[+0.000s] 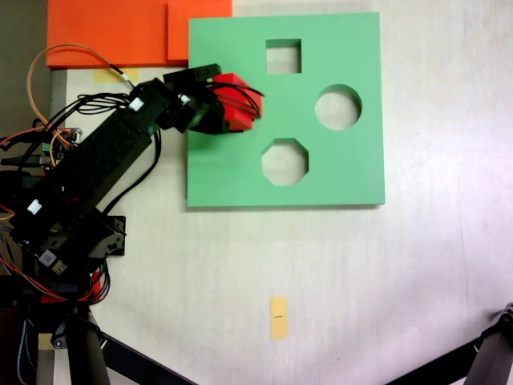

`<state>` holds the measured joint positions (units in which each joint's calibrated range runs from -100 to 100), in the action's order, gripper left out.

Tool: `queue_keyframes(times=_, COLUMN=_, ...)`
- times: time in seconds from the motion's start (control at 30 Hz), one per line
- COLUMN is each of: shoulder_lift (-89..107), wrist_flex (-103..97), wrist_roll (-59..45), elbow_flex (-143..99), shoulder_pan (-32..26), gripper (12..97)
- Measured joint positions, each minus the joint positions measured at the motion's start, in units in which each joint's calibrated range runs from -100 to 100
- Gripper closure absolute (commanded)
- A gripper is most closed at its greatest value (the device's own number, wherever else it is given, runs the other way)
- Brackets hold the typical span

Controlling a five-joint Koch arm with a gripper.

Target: Put the cross columnar block into the corresponding hole

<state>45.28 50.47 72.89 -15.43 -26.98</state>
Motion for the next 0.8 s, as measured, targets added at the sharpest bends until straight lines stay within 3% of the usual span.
queue_keyframes(times=0.8, shoulder_lift=11.76, wrist_flex=3.33, wrist_roll=0.00, elbow_flex=-1.76, shoulder_pan=-0.59, gripper=70.3)
